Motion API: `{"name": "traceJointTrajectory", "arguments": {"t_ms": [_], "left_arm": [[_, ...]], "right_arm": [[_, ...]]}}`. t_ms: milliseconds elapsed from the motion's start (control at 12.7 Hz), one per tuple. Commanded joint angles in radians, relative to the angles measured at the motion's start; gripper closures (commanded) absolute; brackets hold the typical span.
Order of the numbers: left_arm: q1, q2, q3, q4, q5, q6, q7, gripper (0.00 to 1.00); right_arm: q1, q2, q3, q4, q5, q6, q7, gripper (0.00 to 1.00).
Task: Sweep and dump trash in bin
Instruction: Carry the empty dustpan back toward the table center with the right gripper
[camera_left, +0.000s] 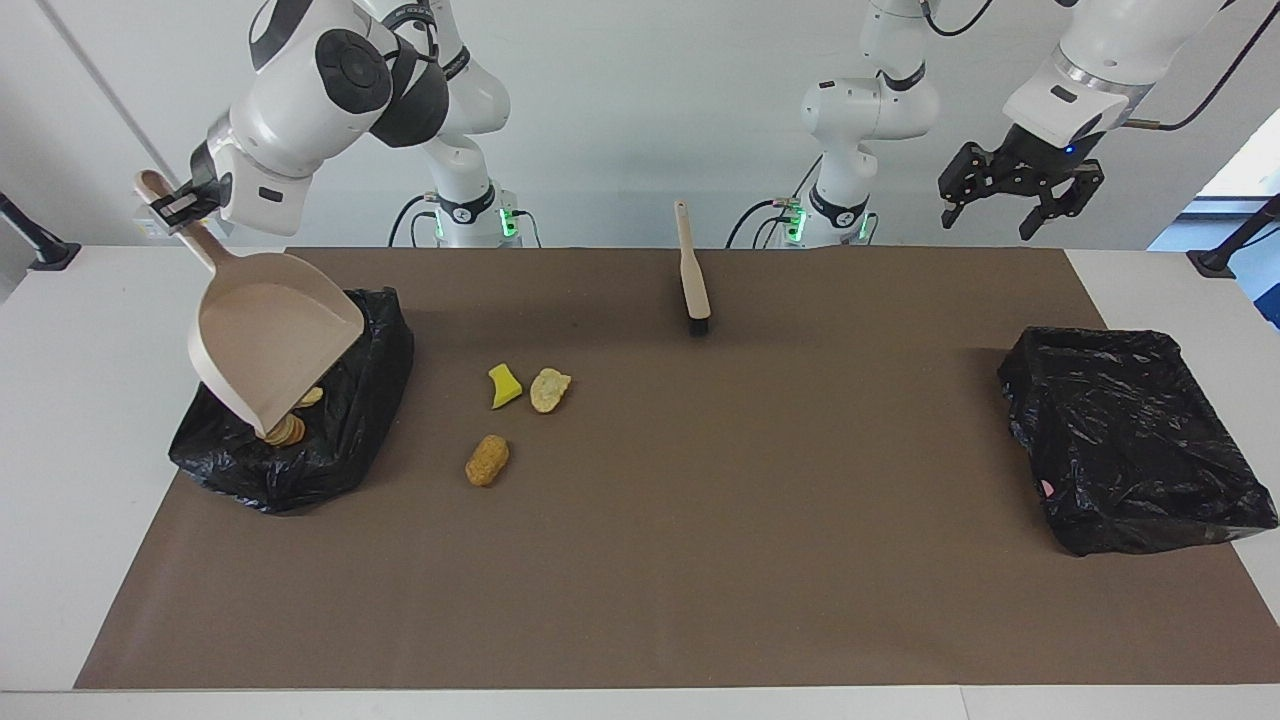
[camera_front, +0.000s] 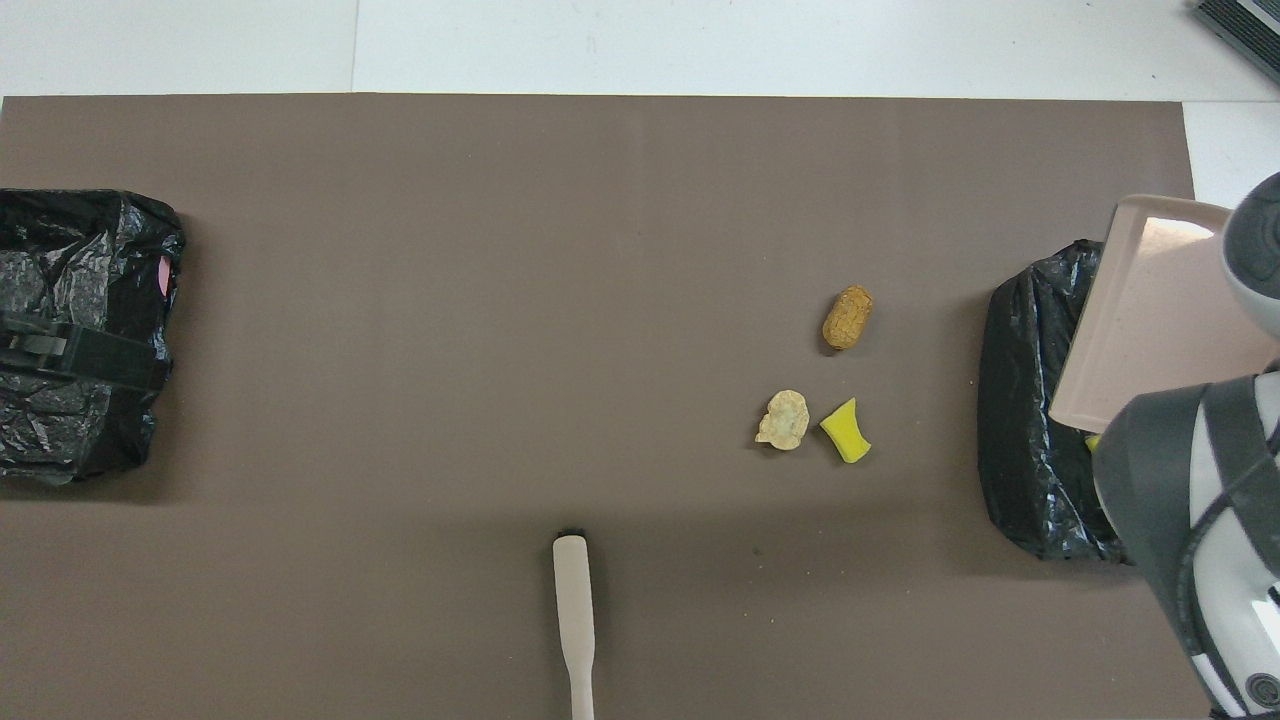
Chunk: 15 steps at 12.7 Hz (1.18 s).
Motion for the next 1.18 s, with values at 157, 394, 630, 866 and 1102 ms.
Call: {"name": "traceJointTrajectory", "arguments": {"t_ms": [157, 394, 630, 866, 1102], "left_arm": [[0.020, -0.007, -0.010, 0.004, -0.003, -0.011, 0.007, 0.00], [0.020, -0.007, -0.010, 0.004, -0.003, -0.011, 0.007, 0.00], [0.020, -0.007, -0.010, 0.004, -0.003, -0.011, 0.007, 0.00], [0.020, -0.007, -0.010, 0.004, -0.003, -0.011, 0.007, 0.00], [0.020, -0.007, -0.010, 0.004, -0.003, -0.011, 0.007, 0.00]], "right_arm": [[0.005, 0.016, 0.030, 0.011, 0.255, 0.003, 0.296, 1.00], [0.064, 0.053, 0.033, 0.013, 0.330, 0.006, 0.482, 1.00], [0.125, 0.111, 0.033, 0.014, 0.391, 0.004, 0.693, 1.00], [0.174, 0.186, 0.035, 0.066, 0.483, 0.010, 0.960, 1.00], [0.217, 0.266, 0.035, 0.163, 0.618, 0.025, 1.126, 1.00]]}}
